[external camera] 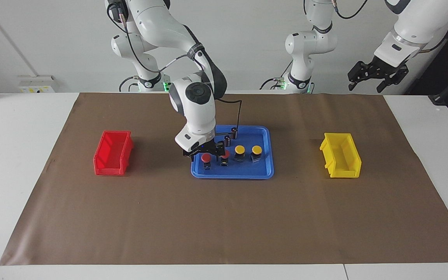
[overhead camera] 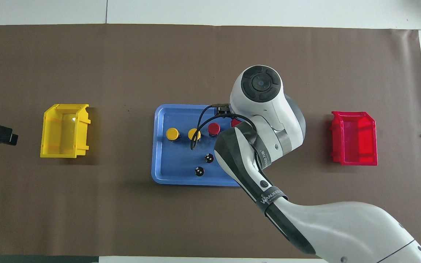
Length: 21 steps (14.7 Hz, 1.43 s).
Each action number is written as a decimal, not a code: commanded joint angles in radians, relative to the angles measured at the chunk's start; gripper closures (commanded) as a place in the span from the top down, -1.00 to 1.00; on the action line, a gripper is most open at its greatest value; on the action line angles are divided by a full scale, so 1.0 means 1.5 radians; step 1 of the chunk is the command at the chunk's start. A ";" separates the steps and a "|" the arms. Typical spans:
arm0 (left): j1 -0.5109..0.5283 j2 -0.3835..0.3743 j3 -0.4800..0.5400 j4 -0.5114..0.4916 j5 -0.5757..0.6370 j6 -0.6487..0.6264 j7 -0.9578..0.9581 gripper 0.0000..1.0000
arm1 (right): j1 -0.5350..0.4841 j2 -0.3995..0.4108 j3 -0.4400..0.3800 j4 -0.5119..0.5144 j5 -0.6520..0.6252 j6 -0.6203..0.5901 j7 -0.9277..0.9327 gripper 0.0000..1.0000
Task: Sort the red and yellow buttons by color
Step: 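Reach the right gripper to a red button and grasp it, then drop the red button in the red bin while the left gripper reaches yellow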
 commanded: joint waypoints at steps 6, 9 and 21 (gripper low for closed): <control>0.008 -0.009 -0.003 -0.004 0.007 0.044 -0.001 1.00 | 0.015 -0.035 0.000 -0.090 -0.010 0.064 0.006 0.66; 0.020 -0.015 -0.002 -0.029 0.005 0.067 -0.006 1.00 | 0.014 -0.034 0.000 -0.089 -0.010 0.064 0.001 0.35; -0.255 0.081 -0.012 -0.193 0.003 0.383 -0.365 0.96 | -0.147 -0.146 -0.003 0.060 0.002 -0.276 -0.186 -0.55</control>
